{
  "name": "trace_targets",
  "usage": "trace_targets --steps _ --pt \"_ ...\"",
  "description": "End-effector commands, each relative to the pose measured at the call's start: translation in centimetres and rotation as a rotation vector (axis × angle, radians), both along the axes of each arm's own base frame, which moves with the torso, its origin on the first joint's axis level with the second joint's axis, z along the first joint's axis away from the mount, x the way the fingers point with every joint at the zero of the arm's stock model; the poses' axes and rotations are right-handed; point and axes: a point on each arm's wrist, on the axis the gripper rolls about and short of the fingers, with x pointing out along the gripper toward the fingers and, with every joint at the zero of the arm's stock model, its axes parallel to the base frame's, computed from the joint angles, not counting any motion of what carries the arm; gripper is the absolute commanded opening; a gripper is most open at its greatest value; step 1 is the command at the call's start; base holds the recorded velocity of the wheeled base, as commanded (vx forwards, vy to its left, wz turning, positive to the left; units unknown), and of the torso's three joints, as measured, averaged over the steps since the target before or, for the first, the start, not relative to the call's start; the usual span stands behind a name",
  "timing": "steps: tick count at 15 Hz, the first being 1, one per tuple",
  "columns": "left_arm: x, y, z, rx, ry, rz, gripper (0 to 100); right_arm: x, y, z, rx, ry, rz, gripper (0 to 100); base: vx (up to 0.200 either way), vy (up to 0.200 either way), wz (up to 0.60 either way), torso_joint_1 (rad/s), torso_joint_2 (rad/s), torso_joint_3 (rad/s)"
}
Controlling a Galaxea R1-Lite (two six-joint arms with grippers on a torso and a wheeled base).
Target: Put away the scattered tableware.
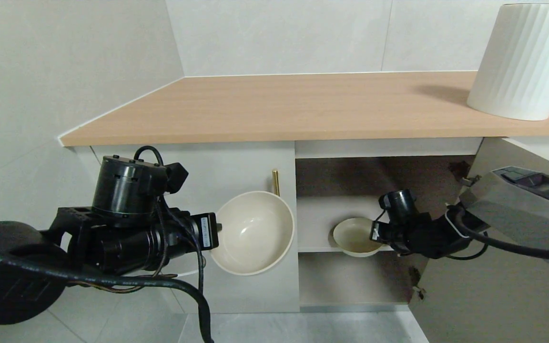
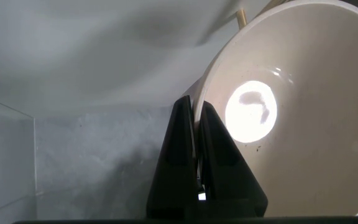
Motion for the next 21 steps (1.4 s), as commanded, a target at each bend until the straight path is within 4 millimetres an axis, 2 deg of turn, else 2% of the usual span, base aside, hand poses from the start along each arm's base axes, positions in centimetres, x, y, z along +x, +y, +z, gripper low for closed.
trace_targets --steps 1,10,16,17,19,21 --pt "0.1 0.0 -0.1 0.001 0.003 0.0 0 1.5 0.1 -1.6 -0.009 -0.002 -0.023 0 0.0 0.0 0.0 0.0 0.0 0.0" --pt "0.2 -0.1 -0.4 0.007 0.012 0.001 0 4.8 0.5 -1.9 -0.012 -0.071 -0.079 0 0.0 0.0 0.0 0.0 0.0 0.0" --pt "0.3 -0.2 -0.7 0.011 0.021 0.001 0 5.4 0.5 -1.6 -0.012 -0.096 -0.095 0 0.0 0.0 0.0 0.0 0.0 0.0" --pt "0.4 -0.2 -0.7 0.011 0.021 0.001 0 5.5 0.5 -1.5 -0.011 -0.099 -0.095 100 0.0 0.0 0.0 0.0 0.0 0.0" --pt "0.4 -0.3 -0.7 0.011 0.022 -0.002 0 5.4 0.5 -1.3 -0.001 -0.104 -0.102 100 0.0 0.0 0.0 0.0 0.0 0.0" --pt "0.6 -0.8 -1.5 0.024 0.043 -0.013 0 4.9 0.4 -0.2 0.011 -0.109 -0.107 100 0.0 0.0 0.0 0.0 0.0 0.0"
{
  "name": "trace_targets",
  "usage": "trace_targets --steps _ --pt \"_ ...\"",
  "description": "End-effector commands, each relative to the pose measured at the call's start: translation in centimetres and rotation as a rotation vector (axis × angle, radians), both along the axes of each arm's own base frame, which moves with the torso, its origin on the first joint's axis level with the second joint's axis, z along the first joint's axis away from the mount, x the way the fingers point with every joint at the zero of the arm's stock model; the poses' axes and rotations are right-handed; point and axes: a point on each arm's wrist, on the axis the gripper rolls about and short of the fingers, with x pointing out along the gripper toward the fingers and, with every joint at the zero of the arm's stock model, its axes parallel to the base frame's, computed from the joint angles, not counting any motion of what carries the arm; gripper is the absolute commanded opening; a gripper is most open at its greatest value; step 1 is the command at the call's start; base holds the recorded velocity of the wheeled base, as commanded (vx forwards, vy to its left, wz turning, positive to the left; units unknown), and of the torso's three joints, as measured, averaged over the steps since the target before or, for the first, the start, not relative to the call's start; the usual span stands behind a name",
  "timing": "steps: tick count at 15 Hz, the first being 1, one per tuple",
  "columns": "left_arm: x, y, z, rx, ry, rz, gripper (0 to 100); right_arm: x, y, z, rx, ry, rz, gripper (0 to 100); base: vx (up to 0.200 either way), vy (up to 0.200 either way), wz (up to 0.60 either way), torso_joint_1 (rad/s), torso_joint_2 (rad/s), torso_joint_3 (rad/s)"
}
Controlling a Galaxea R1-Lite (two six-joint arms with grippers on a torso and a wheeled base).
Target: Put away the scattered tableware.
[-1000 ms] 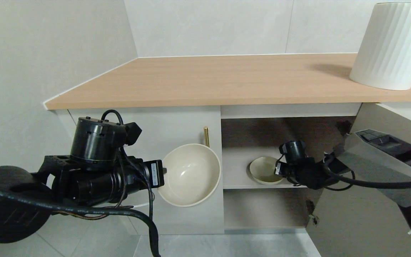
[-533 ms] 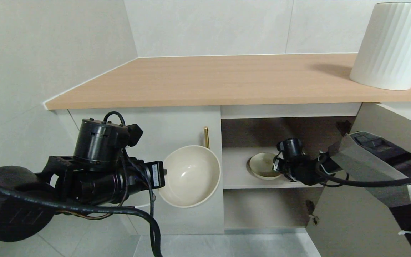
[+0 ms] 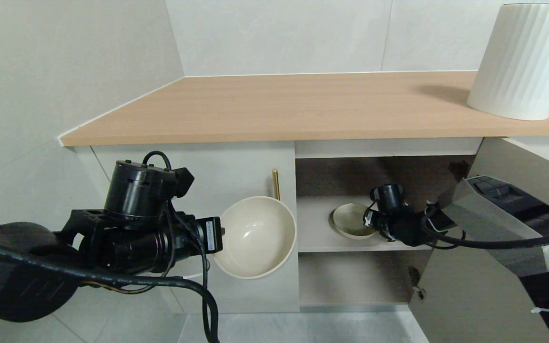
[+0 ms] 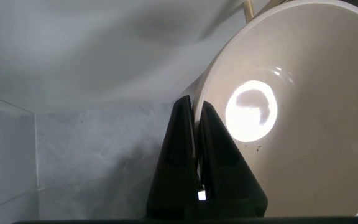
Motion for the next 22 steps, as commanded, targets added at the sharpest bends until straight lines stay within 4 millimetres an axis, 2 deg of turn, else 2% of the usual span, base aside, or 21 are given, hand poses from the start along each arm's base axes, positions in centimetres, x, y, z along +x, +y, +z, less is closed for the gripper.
trace_targets --steps 1,3,4,5,6,9,11,12,13,14,17,18,22 --pt "0.2 -0.7 -0.9 0.017 0.028 -0.017 0 -1.3 -0.1 1.7 0.002 0.0 0.005 100 0.0 0.0 0.0 0.0 0.0 0.0" --pt "0.4 -1.3 -1.9 0.033 0.054 -0.03 0 -3.6 0.3 3.3 0.002 0.023 0.04 100 0.0 0.0 0.0 0.0 0.0 0.0" --pt "0.6 -2.1 -2.9 0.052 0.086 -0.05 0 -6.0 1.0 5.4 0.021 0.026 0.098 100 0.0 0.0 0.0 0.0 0.0 0.0" --pt "0.6 -2.6 -3.6 0.065 0.106 -0.063 0 -7.4 1.6 6.6 0.041 0.026 0.149 100 0.0 0.0 0.0 0.0 0.0 0.0" --pt "0.6 -3.4 -4.7 0.092 0.135 -0.08 0 -9.8 2.4 8.2 0.067 0.036 0.235 100 0.0 0.0 0.0 0.0 0.0 0.0" --pt "1.0 -5.3 -7.8 0.216 0.171 -0.043 0 -15.0 4.5 11.7 0.097 0.077 0.404 100 0.0 0.0 0.0 0.0 0.0 0.0" --pt "0.8 -5.9 -9.1 0.277 0.186 -0.066 0 -17.6 5.1 13.4 0.108 0.122 0.488 100 0.0 0.0 0.0 0.0 0.0 0.0" --pt "0.6 -6.2 -9.3 0.289 0.189 -0.083 0 -19.5 5.5 14.2 0.114 0.164 0.581 100 0.0 0.0 0.0 0.0 0.0 0.0" --pt "0.6 -6.2 -9.3 0.289 0.189 -0.085 0 -19.6 5.5 14.2 0.113 0.167 0.586 100 0.0 0.0 0.0 0.0 0.0 0.0" --pt "0.6 -6.3 -9.1 0.286 0.183 -0.086 0 -21.1 6.1 13.8 0.078 0.198 0.674 100 0.0 0.0 0.0 0.0 0.0 0.0" --pt "0.5 -6.3 -8.7 0.276 0.169 -0.087 0 -22.1 7.2 12.5 0.032 0.238 0.737 100 0.0 0.0 0.0 0.0 0.0 0.0" --pt "0.5 -6.3 -8.6 0.273 0.166 -0.086 0 -22.2 7.5 12.3 0.028 0.244 0.743 100 0.0 0.0 0.0 0.0 0.0 0.0" --pt "-0.1 -6.8 -7.8 0.259 0.143 -0.109 0 -21.9 9.4 9.2 -0.016 0.317 0.752 100 0.0 0.0 0.0 0.0 0.0 0.0"
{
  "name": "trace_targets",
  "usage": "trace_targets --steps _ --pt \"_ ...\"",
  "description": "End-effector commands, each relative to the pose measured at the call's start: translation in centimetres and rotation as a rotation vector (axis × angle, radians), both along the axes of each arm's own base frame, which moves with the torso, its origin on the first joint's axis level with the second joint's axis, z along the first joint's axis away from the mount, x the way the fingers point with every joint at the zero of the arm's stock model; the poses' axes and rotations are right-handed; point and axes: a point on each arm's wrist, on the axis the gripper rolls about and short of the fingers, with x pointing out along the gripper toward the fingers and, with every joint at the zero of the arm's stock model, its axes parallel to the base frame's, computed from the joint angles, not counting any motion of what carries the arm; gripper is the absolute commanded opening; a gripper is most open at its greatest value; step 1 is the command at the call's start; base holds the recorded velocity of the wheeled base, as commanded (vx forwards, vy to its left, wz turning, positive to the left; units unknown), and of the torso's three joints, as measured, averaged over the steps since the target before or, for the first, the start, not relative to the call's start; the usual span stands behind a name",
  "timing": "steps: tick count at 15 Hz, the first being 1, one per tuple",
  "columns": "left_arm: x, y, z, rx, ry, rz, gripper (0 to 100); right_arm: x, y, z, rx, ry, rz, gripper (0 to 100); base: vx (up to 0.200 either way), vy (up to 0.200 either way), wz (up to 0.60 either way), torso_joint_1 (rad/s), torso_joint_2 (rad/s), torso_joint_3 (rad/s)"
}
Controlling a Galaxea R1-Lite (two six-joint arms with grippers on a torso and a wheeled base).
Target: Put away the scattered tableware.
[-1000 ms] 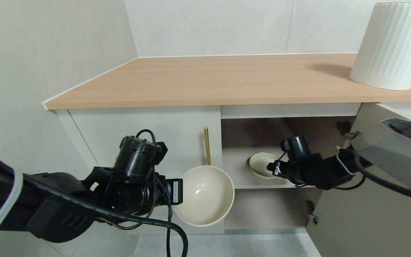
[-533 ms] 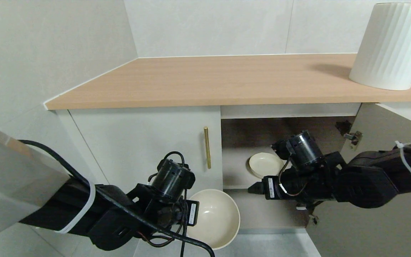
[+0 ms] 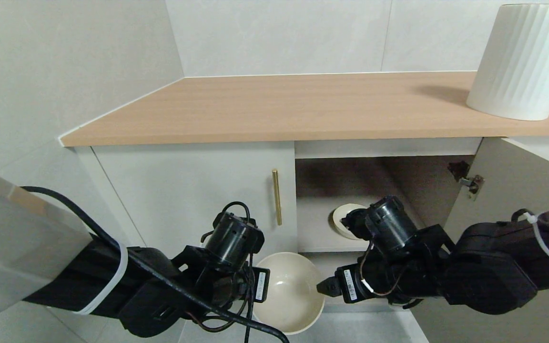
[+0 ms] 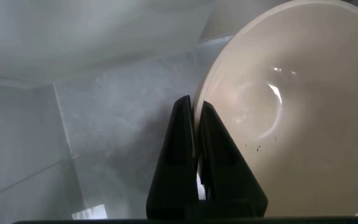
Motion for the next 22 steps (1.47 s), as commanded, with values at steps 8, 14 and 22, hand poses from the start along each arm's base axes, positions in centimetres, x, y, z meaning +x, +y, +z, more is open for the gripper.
trace_targets --steps 8,14,22 --pt "-1.1 -0.7 0.9 -0.013 -0.019 -0.037 0 1.4 1.8 -2.9 -0.004 -0.012 -0.055 100 0.0 0.0 0.0 0.0 0.0 0.0" --pt "-1.3 -0.7 1.2 -0.018 -0.025 -0.041 0 1.4 1.9 -2.9 -0.003 -0.013 -0.054 0 0.0 0.0 0.0 0.0 0.0 0.0" --pt "-1.3 -0.8 1.2 -0.022 -0.027 -0.038 0 1.4 1.8 -2.9 -0.003 -0.013 -0.055 0 0.0 0.0 0.0 0.0 0.0 0.0"
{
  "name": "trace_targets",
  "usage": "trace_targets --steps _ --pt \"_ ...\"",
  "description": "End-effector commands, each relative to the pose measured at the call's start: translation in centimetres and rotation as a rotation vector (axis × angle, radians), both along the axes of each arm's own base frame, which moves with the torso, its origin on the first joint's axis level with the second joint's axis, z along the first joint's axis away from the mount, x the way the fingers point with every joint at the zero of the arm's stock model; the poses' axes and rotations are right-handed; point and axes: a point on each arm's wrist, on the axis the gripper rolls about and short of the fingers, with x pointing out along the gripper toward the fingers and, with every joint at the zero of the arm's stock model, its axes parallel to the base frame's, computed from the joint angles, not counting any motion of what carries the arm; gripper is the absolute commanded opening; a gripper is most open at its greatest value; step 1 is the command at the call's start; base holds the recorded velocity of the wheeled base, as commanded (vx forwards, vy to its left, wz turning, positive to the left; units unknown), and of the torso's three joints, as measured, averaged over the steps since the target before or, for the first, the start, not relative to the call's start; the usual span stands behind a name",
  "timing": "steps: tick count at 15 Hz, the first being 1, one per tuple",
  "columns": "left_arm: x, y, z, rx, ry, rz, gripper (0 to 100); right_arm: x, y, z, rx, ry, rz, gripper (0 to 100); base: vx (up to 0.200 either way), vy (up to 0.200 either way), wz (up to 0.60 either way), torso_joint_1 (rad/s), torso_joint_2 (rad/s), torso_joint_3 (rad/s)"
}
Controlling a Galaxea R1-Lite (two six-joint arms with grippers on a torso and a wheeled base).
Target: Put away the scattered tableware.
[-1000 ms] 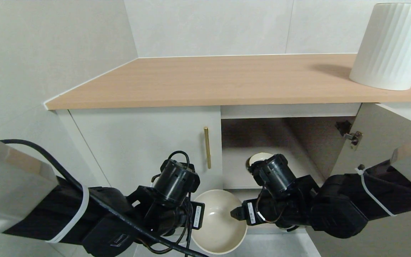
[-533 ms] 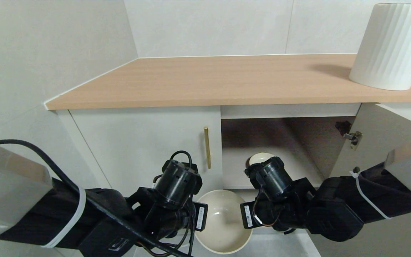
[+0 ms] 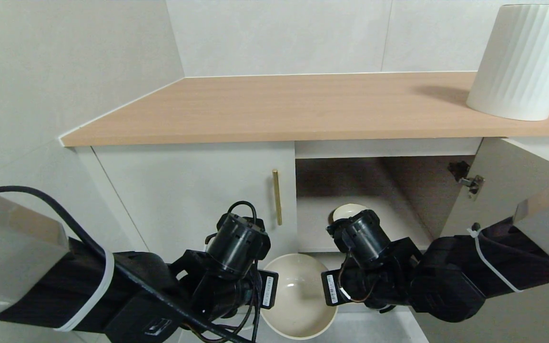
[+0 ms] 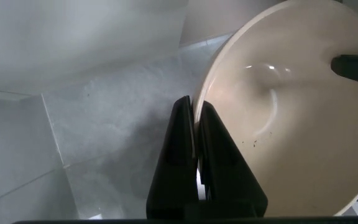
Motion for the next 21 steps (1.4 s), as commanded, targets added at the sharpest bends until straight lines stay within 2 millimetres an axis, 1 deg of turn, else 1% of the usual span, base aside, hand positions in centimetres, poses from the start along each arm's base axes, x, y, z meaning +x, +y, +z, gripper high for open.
trace_targets --steps 1,2,7,8,9,11,12,13,15,17,19,21 --pt "0.0 0.0 0.1 -0.002 -0.002 0.001 0 0.0 0.0 0.0 -0.002 0.001 0.0 0 0.0 0.0 0.0 0.0 0.0 0.0" --pt "0.0 0.0 0.0 -0.001 -0.001 0.001 100 0.0 0.0 -0.1 -0.005 0.002 0.001 0 0.0 0.0 0.0 0.0 0.0 0.0" --pt "0.1 -0.1 0.1 -0.005 -0.004 0.002 100 -0.1 -0.1 -0.5 -0.03 0.016 0.006 0 0.0 0.0 0.0 0.0 0.0 0.0" --pt "0.1 -0.1 0.1 -0.006 -0.005 0.002 100 0.0 -0.3 -0.9 -0.058 0.04 -0.001 0 0.0 0.0 0.0 0.0 0.0 0.0" --pt "0.1 -0.1 0.1 -0.007 -0.005 0.003 100 0.5 -0.4 -1.0 -0.079 0.056 -0.015 0 0.0 0.0 0.0 0.0 0.0 0.0" --pt "0.1 0.0 0.2 -0.01 -0.007 0.006 100 2.4 -1.3 -1.4 -0.17 0.104 -0.102 0 0.0 0.0 0.0 0.0 0.0 0.0" --pt "0.1 0.0 0.2 -0.01 -0.007 0.006 100 4.5 -2.4 -1.9 -0.21 0.102 -0.198 0 0.0 0.0 0.0 0.0 0.0 0.0" --pt "0.1 0.0 0.3 -0.011 -0.008 0.006 100 5.0 -2.7 -1.9 -0.21 0.096 -0.218 0 0.0 0.0 0.0 0.0 0.0 0.0" --pt "0.1 0.0 0.3 -0.011 -0.01 0.009 100 7.6 -4.4 -1.2 -0.155 0.068 -0.338 0 0.0 0.0 0.0 0.0 0.0 0.0" --pt "0.1 0.1 0.5 -0.014 -0.014 0.009 100 9.3 -5.5 -0.5 -0.088 0.044 -0.425 0 0.0 0.0 0.0 0.0 0.0 0.0" --pt "0.1 0.1 0.5 -0.016 -0.016 0.009 100 10.8 -6.2 -0.4 -0.026 0.004 -0.49 0 0.0 0.0 0.0 0.0 0.0 0.0" --pt "0.0 0.1 0.7 -0.019 -0.019 0.009 100 12.3 -6.8 -0.9 0.025 -0.06 -0.548 0 0.0 0.0 0.0 0.0 0.0 0.0"
